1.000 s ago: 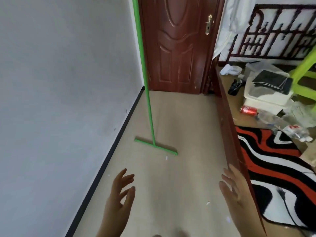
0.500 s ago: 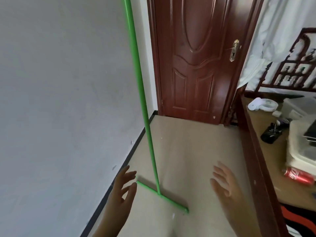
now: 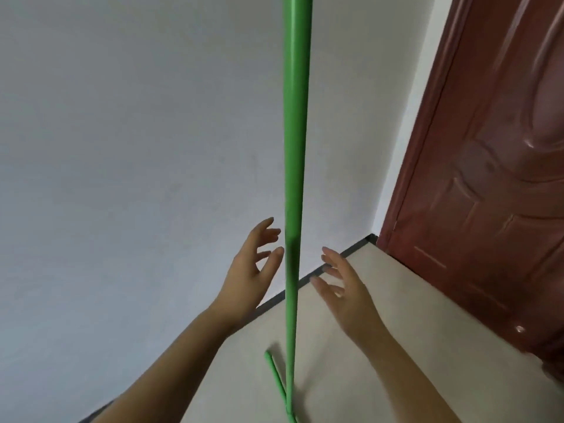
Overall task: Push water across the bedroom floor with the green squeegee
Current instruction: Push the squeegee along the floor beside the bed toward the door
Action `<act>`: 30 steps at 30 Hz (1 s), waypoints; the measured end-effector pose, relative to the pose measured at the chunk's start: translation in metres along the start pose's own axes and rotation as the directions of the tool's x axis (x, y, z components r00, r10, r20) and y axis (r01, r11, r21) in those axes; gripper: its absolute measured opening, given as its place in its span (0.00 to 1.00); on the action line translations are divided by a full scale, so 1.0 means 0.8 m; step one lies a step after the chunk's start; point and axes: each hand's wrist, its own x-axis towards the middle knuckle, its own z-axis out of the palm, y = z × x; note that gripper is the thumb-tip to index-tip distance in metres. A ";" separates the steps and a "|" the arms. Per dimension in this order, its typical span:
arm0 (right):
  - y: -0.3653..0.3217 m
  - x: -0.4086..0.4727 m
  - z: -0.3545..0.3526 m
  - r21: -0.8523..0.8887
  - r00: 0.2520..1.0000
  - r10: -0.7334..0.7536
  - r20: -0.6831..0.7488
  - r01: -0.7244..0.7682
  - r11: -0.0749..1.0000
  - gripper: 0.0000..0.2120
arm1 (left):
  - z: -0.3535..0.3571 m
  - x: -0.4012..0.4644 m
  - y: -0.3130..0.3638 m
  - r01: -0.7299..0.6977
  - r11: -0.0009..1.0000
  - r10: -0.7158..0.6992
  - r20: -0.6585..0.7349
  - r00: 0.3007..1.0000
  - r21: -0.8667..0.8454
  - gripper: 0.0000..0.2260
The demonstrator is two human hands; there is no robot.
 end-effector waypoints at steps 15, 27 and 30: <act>0.010 0.166 0.017 -0.273 0.790 -0.175 0.588 0.397 0.876 0.11 | 0.037 0.103 0.009 0.210 0.969 -0.165 -0.289 0.943 0.132 0.05; 0.010 0.317 0.076 -0.197 0.654 -0.223 0.723 0.504 0.841 0.09 | 0.009 0.211 -0.035 0.389 0.907 -0.263 -0.504 0.823 0.162 0.04; 0.012 0.340 0.086 -0.159 0.595 -0.247 0.765 0.545 0.823 0.09 | 0.009 0.223 -0.039 0.455 0.876 -0.301 -0.557 0.774 0.159 0.05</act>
